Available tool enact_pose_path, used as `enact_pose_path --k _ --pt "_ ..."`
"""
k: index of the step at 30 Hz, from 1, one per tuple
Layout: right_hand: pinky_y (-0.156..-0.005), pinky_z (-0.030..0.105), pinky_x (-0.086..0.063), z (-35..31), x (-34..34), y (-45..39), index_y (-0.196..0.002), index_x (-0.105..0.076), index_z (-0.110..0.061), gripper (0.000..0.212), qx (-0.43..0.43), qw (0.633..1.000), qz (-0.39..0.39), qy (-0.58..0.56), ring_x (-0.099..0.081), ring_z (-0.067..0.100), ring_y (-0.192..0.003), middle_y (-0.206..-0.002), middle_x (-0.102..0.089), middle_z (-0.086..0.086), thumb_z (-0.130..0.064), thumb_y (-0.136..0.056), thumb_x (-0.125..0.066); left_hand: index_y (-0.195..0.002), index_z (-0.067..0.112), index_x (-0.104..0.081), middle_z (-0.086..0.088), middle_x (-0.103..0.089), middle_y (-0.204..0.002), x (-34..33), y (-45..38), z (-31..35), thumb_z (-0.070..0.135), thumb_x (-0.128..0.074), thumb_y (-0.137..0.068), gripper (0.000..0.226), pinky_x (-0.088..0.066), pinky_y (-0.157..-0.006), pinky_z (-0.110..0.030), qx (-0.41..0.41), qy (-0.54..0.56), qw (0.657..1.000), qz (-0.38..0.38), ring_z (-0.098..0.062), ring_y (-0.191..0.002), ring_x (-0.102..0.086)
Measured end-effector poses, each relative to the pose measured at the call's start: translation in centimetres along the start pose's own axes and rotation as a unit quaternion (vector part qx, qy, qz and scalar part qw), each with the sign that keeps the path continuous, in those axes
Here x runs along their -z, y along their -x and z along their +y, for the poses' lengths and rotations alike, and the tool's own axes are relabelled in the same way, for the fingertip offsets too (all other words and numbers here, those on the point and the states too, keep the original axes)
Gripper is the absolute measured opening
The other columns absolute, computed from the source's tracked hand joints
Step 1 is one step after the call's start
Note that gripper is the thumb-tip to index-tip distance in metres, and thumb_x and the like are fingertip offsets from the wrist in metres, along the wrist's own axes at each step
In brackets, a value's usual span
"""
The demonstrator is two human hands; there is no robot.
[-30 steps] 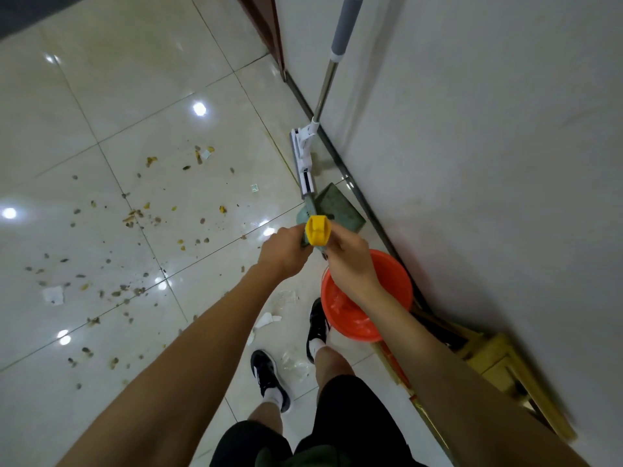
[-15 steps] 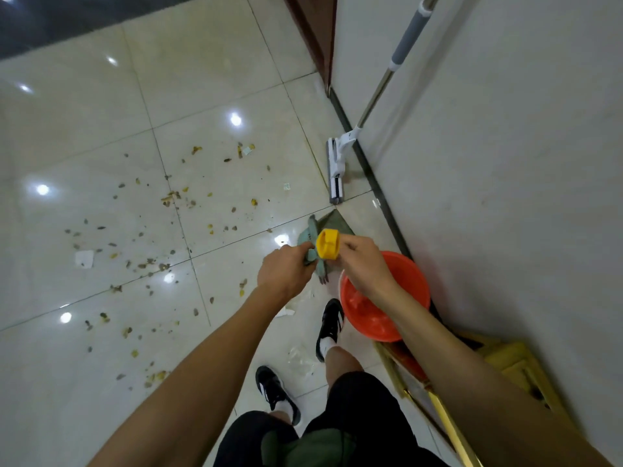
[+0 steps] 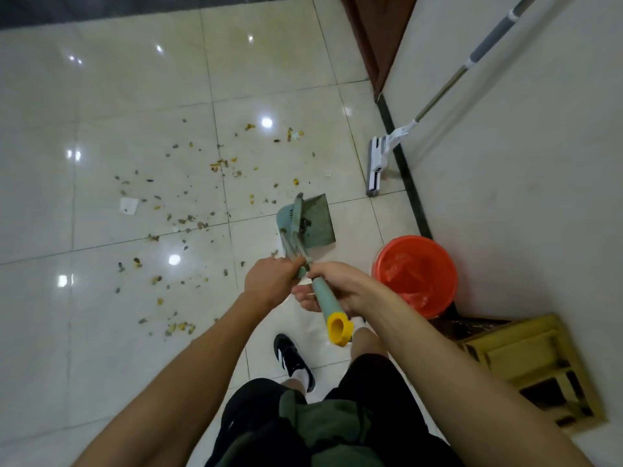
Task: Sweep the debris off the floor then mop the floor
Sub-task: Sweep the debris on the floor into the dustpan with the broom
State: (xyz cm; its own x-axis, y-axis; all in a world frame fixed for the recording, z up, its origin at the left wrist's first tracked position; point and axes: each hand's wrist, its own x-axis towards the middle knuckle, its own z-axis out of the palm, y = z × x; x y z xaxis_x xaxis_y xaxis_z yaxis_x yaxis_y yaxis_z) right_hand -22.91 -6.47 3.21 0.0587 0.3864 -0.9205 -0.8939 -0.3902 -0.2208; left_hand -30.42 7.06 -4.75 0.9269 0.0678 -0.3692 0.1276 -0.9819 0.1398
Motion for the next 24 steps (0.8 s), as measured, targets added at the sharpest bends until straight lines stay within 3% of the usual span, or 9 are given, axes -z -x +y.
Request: enact_pose_path --k 3,6,9,15,21,24 --pt "-0.034 0.017 -0.041 2.0 -2.9 -0.7 -0.097 -0.051 -0.003 0.014 -0.002 0.999 0.023 -0.042 -0.046 0.009 -0.033 -0.07 -0.051 0.011 0.0 -0.095 -0.037 -0.129 0.027 -0.053 -0.007 -0.071 -0.105 -1.1 3.1 -1.0 0.034 -0.046 -0.1 0.031 -0.042 -0.061 -0.034 0.031 -0.001 1.0 -0.002 -0.033 -0.086 -0.069" --pt "-0.033 0.015 -0.037 3.9 -4.5 -1.2 -0.088 -0.049 -0.004 0.012 0.013 0.999 0.049 -0.019 -0.042 0.008 -0.032 -0.062 -0.045 0.007 0.003 -0.094 -0.041 -0.127 0.027 -0.055 -0.009 -0.072 -0.102 -2.5 5.3 -1.8 0.038 -0.047 -0.098 0.032 -0.049 -0.064 -0.036 0.068 0.037 0.997 0.009 -0.034 -0.083 -0.069" --pt "-0.036 0.017 -0.037 6.1 -4.7 -1.2 -0.083 -0.051 -0.002 0.013 0.019 0.994 0.08 0.073 -0.041 0.011 -0.034 -0.061 -0.046 0.009 0.001 -0.095 -0.049 -0.139 0.023 -0.045 -0.011 -0.069 -0.102 -3.5 6.8 -1.6 0.037 -0.048 -0.098 0.043 -0.041 -0.061 -0.035 0.093 0.066 0.993 -0.005 -0.034 -0.084 -0.066" --pt "-0.04 0.023 -0.042 9.0 -3.7 -0.1 -0.087 -0.054 -0.003 0.009 0.086 0.964 0.113 0.225 -0.046 0.017 -0.039 -0.067 -0.05 0.012 0.003 -0.089 -0.048 -0.127 0.018 -0.049 -0.011 -0.066 -0.099 -4.7 8.9 0.5 0.032 -0.045 -0.1 0.03 -0.04 -0.06 -0.035 0.137 0.093 0.986 -0.014 -0.032 -0.08 -0.063" --pt "-0.047 0.029 -0.05 11.9 -1.6 1.8 -0.103 -0.058 -0.005 0.02 0.152 0.902 0.138 0.38 -0.057 0.022 -0.052 -0.078 -0.056 0.012 -0.003 -0.087 -0.046 -0.142 0.017 -0.04 -0.01 -0.068 -0.095 -4.9 10.8 4.4 0.029 -0.047 -0.102 0.042 -0.038 -0.057 -0.034 0.176 0.075 0.981 0.014 -0.024 -0.065 -0.05" --pt "-0.06 0.039 -0.059 13.5 0.2 3.4 -0.107 -0.058 -0.008 0.022 0.187 0.865 0.138 0.444 -0.063 0.028 -0.063 -0.082 -0.059 0.011 -0.006 -0.088 -0.047 -0.142 0.016 -0.04 -0.008 -0.066 -0.086 -5.5 12.2 7.4 0.028 -0.047 -0.102 0.042 -0.037 -0.055 -0.032 0.197 0.088 0.976 0.033 -0.023 -0.061 -0.05"
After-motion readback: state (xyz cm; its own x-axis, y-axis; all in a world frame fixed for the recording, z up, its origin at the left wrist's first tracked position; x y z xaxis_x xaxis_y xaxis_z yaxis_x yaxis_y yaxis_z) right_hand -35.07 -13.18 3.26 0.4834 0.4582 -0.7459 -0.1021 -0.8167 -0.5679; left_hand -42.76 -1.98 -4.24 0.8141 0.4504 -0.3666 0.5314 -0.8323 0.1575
